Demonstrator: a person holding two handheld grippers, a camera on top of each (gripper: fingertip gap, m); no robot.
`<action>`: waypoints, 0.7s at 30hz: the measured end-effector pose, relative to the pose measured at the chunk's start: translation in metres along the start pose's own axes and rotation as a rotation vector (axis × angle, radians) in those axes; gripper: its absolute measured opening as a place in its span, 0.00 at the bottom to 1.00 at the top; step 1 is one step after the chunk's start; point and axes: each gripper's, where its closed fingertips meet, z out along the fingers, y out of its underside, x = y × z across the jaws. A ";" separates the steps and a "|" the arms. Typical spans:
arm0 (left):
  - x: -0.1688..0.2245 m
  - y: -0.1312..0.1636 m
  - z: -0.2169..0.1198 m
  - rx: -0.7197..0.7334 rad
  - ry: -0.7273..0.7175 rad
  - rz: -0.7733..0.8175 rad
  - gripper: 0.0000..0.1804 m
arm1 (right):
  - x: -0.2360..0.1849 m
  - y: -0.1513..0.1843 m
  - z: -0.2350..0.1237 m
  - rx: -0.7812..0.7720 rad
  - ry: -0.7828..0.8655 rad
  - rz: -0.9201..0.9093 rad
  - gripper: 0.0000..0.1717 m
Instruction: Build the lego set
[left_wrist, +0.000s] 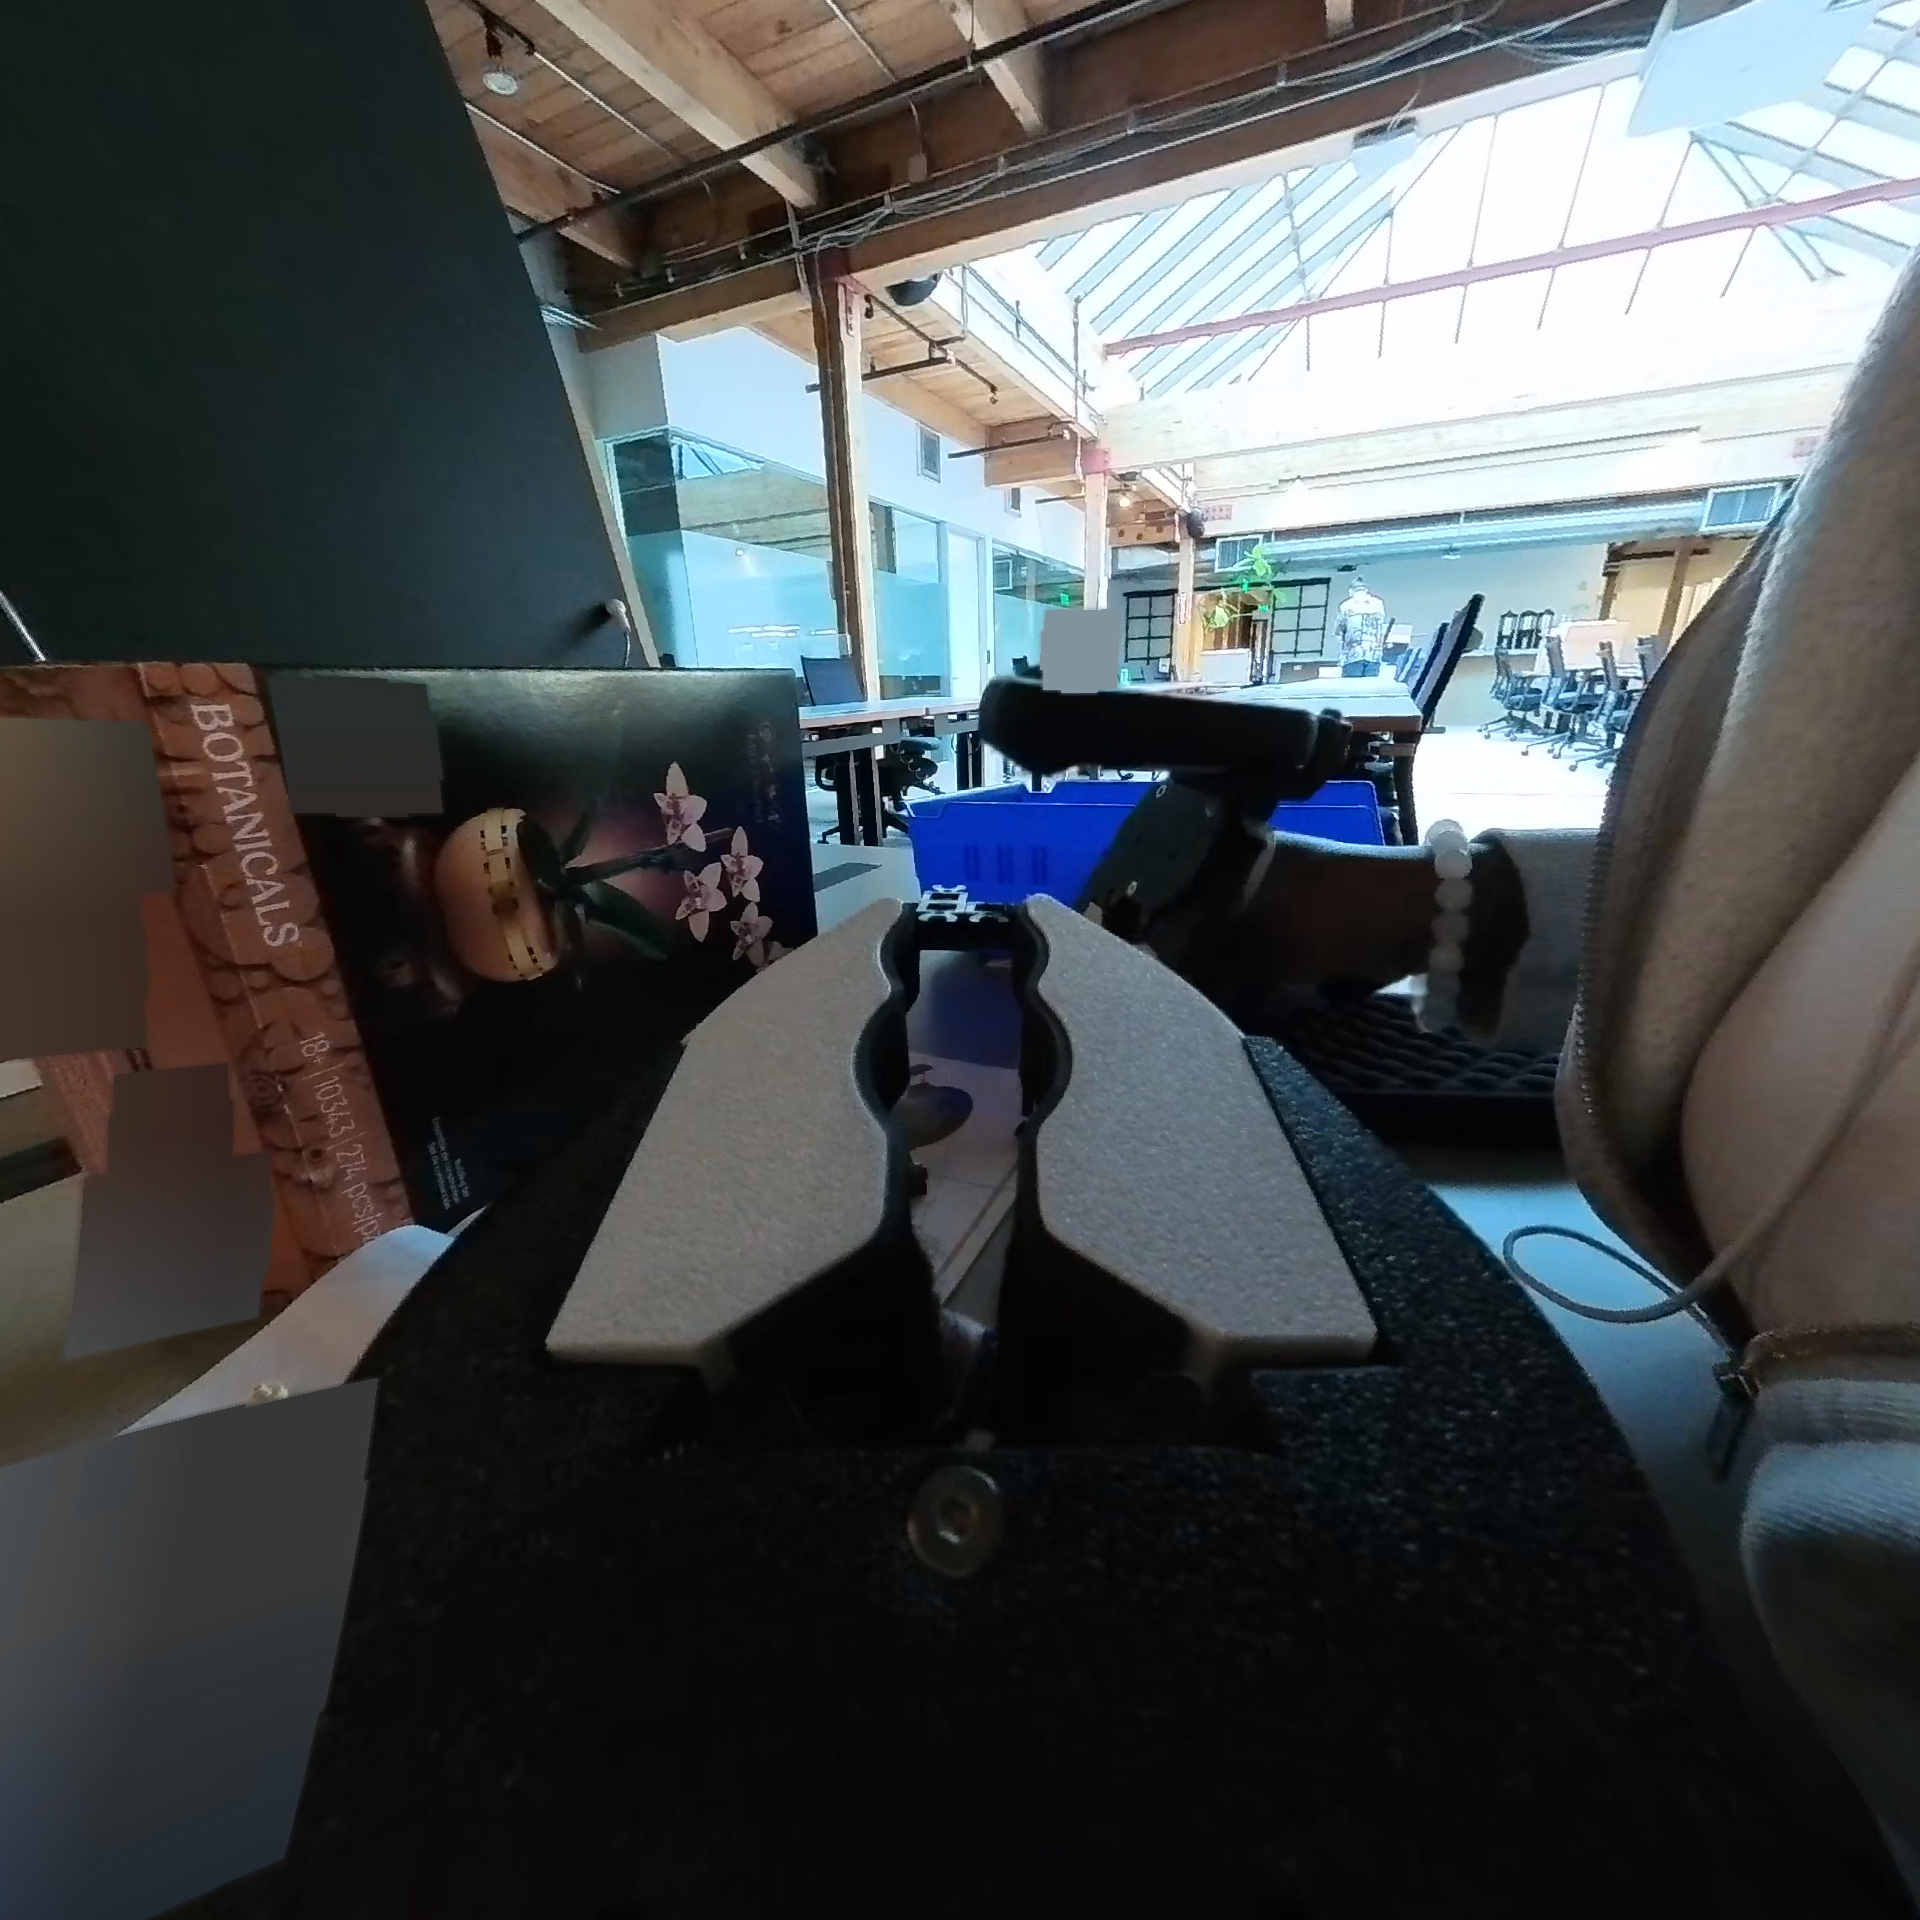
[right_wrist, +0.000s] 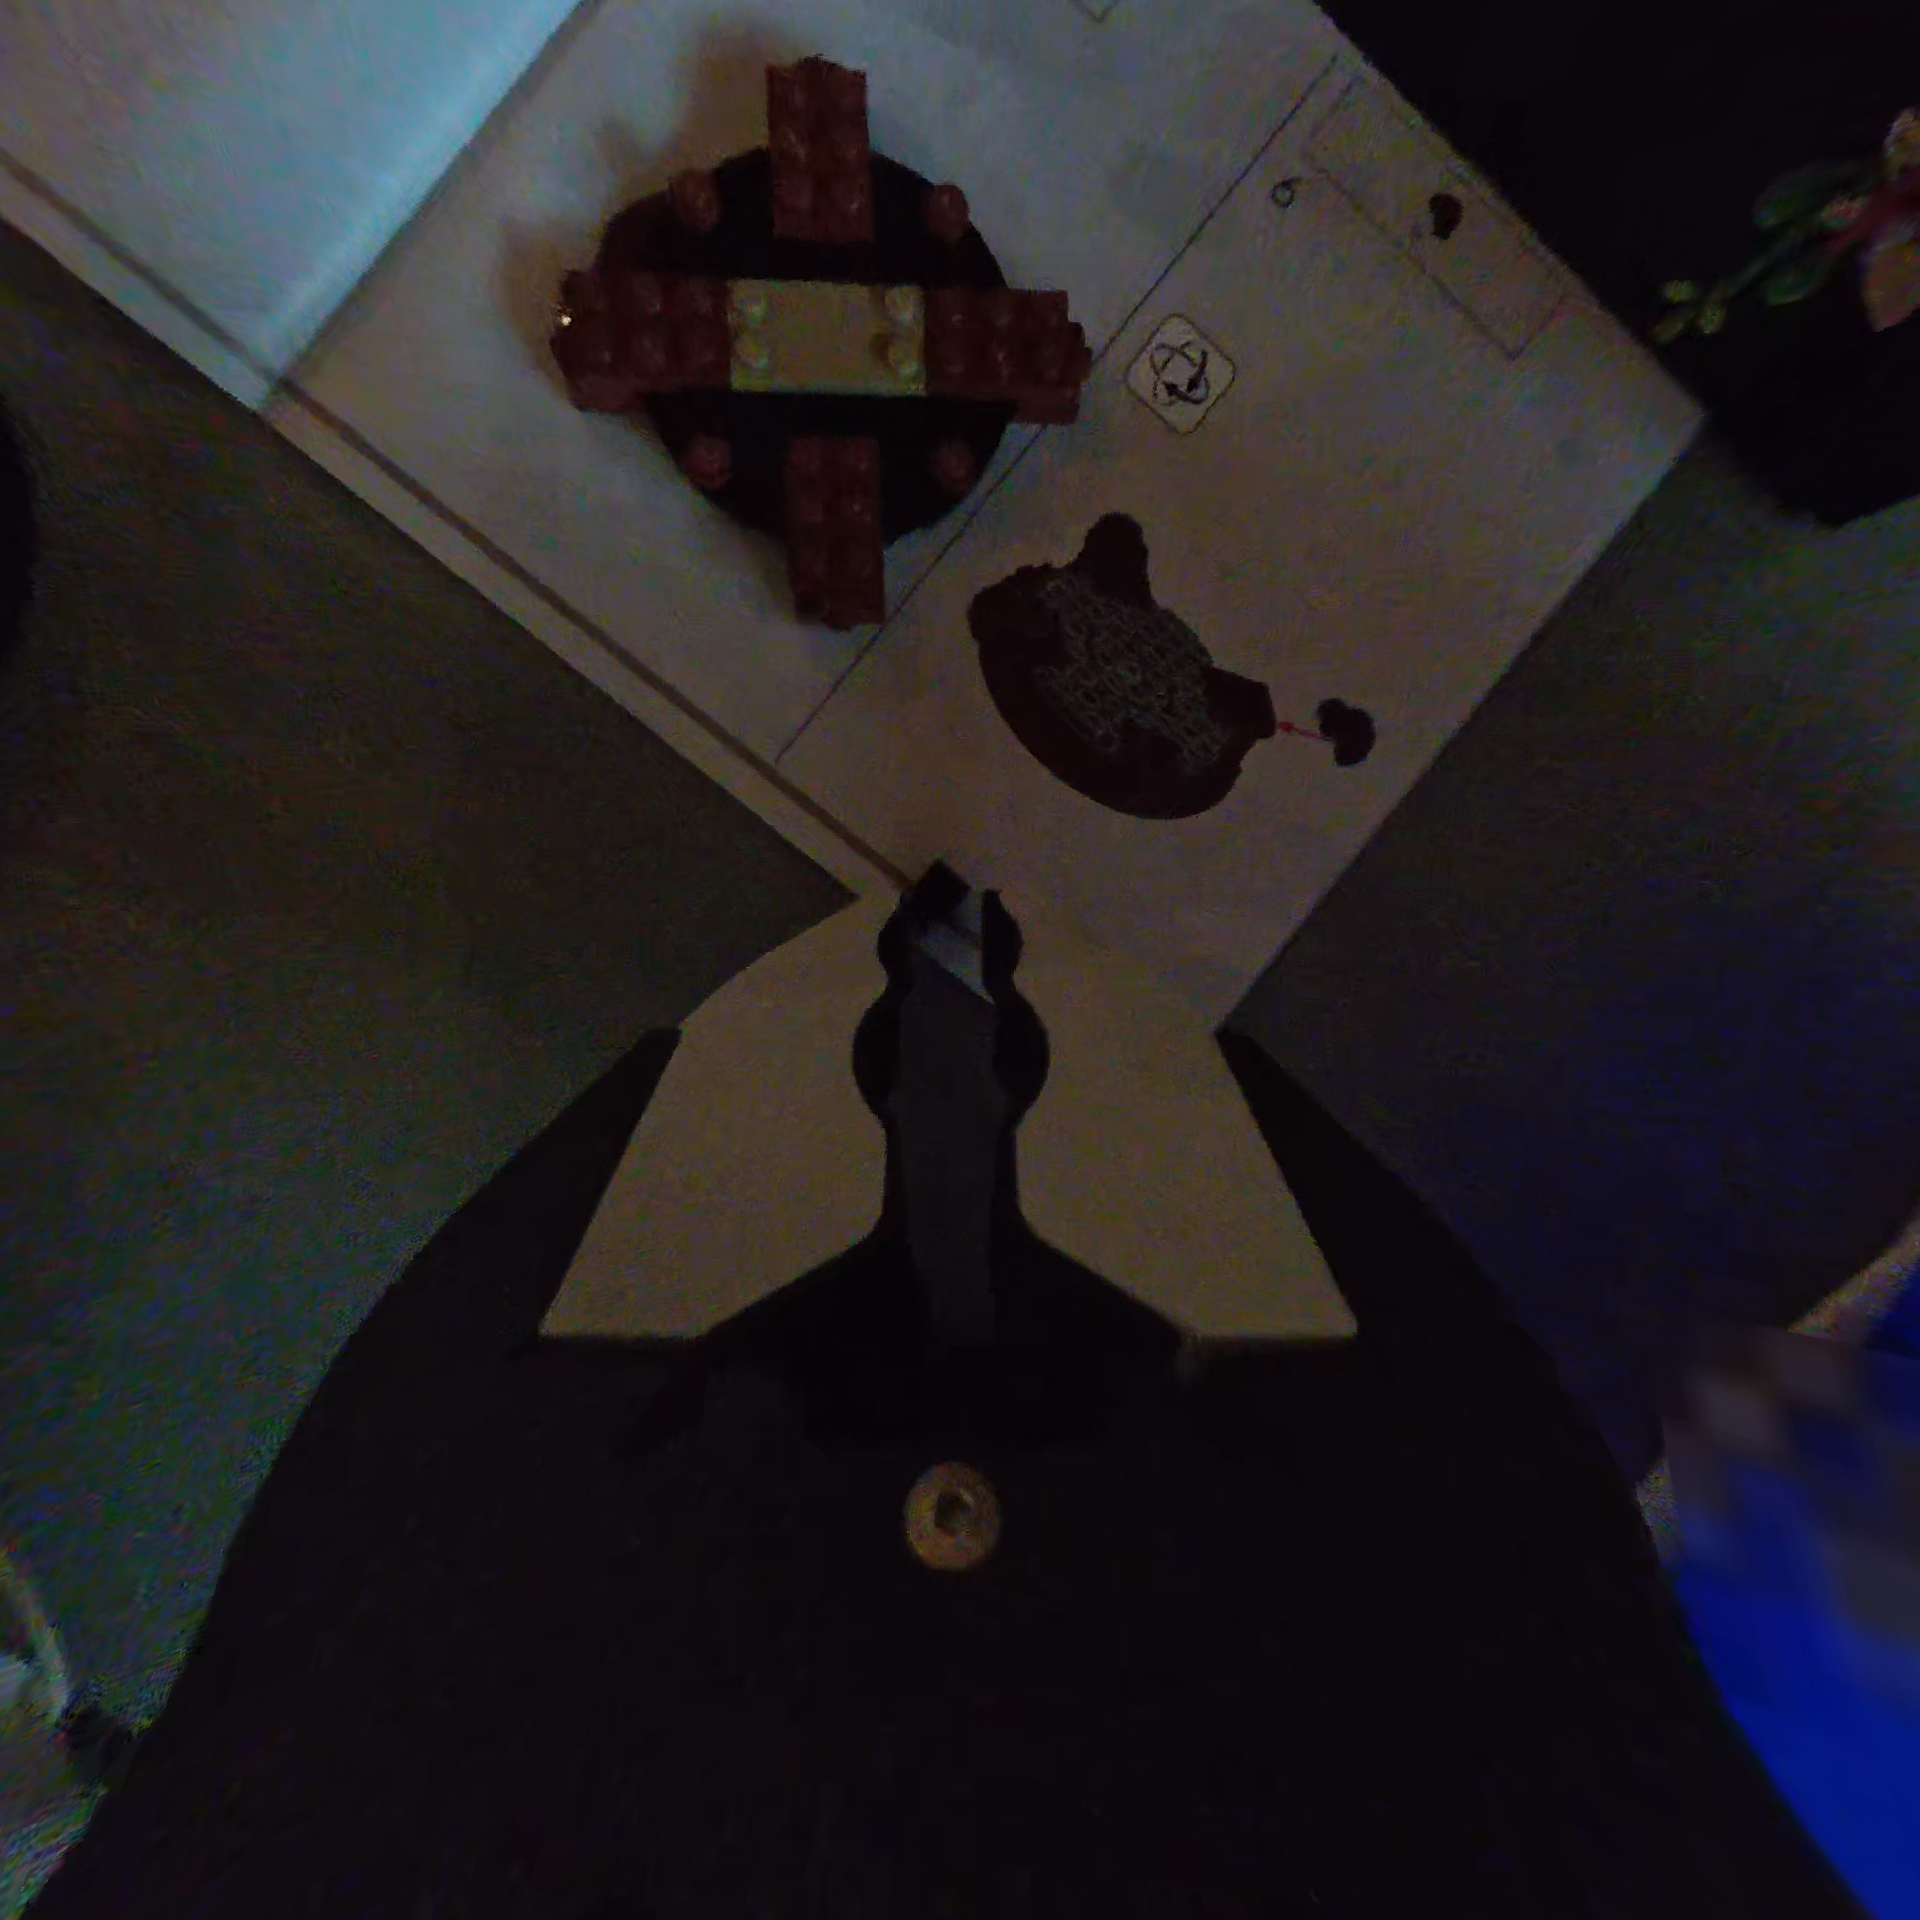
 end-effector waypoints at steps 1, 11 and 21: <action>0.000 0.000 0.000 0.000 0.000 -0.002 0.09 | 0.001 0.001 -0.001 -0.007 0.011 -0.031 0.06; 0.000 0.000 0.000 0.002 0.002 -0.003 0.09 | 0.005 0.002 -0.006 0.041 -0.080 -0.223 0.12; 0.006 0.005 0.002 -0.038 0.050 -0.009 0.09 | 0.004 0.000 0.002 0.044 -0.236 -0.281 0.06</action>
